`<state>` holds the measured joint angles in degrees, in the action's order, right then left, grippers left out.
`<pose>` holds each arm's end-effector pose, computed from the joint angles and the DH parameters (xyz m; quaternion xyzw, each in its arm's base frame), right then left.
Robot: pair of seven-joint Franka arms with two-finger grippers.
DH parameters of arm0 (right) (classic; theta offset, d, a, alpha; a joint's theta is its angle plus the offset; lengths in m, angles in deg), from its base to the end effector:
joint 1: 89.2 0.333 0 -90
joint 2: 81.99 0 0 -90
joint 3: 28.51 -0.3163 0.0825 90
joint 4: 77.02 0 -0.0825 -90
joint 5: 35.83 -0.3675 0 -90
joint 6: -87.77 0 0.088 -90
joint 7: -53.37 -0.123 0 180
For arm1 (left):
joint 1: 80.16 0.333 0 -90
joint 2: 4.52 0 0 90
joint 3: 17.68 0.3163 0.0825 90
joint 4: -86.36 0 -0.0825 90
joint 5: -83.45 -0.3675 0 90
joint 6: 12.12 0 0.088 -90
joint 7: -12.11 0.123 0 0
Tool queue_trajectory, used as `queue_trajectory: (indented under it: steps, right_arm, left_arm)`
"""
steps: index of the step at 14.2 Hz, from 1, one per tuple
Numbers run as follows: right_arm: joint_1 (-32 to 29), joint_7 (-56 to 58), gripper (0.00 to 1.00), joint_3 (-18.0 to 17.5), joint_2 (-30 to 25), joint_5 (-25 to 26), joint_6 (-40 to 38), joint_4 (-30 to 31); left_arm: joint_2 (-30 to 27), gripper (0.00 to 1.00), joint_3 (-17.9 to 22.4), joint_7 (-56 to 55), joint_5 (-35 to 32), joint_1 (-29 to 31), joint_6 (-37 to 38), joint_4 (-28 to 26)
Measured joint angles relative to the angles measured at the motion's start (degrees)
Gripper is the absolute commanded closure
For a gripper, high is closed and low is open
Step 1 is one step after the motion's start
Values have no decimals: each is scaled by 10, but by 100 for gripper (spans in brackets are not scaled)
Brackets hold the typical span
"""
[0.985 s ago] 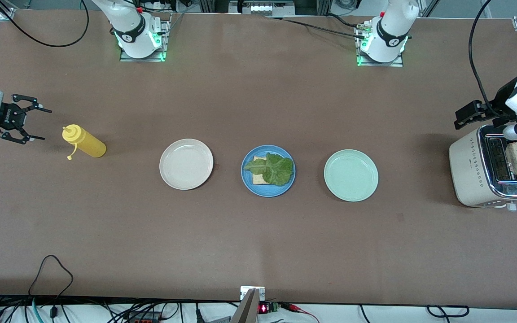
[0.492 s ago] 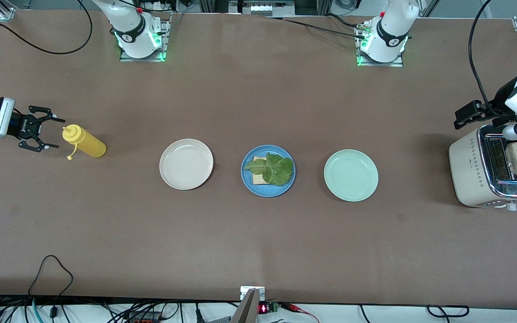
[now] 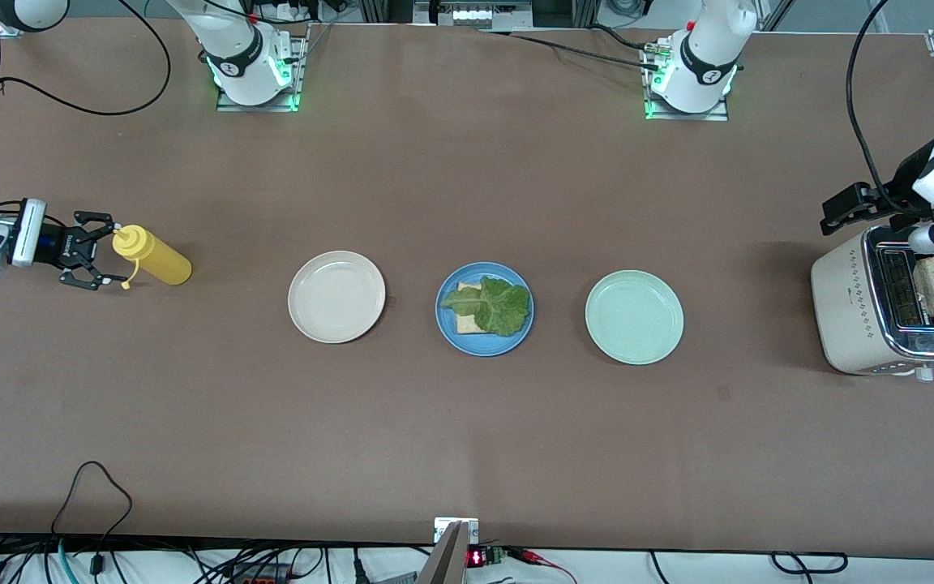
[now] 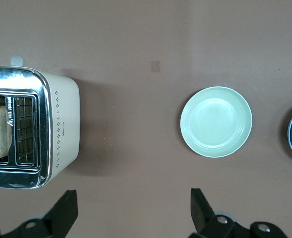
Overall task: Make sandwich in blue plate with both arms
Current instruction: 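Grasp the yellow squeeze bottle with the right gripper and lift it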
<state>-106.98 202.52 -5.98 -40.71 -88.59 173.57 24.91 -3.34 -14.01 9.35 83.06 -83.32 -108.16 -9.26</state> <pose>0.4835 -0.2646 0.1617 -0.6480 -0.5803 -0.3175 0.3775 0.5500 0.0054 0.5618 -0.9996 -0.0281 0.0065 0.0042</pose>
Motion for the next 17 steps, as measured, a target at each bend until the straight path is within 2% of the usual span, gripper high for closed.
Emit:
queue_trajectory:
  steps: [9, 10, 11, 12, 13, 14, 17]
  right_arm:
    - [-2, 8, 0, -51, 29, -4, -10, 1]
    - [-2, 8, 21, -55, 31, -6, -10, 1]
    - [-2, 9, 59, -57, 31, -9, -9, 1]
    - [-2, 10, 87, -57, 31, -10, -9, 1]
    - [-2, 10, 95, -58, 30, -10, -9, 0]
    - [0, 10, 98, -60, 30, -11, -5, -1]
    - [17, -10, 100, -64, 23, -11, 19, -7]
  left_arm:
    - [0, 0, -3, 0, 0, -6, -8, 0]
    - [0, 0, -3, 0, 0, -6, -6, 0]
    - [0, 0, -3, 0, 0, -6, -1, 0]
    - [0, 0, -4, 0, 0, -6, 3, 0]
    - [0, 0, -4, 0, 0, -6, 5, 0]
    - [-1, 0, -4, 0, 0, -6, 5, 0]
    - [-1, 0, -4, 0, 0, -6, 5, 0]
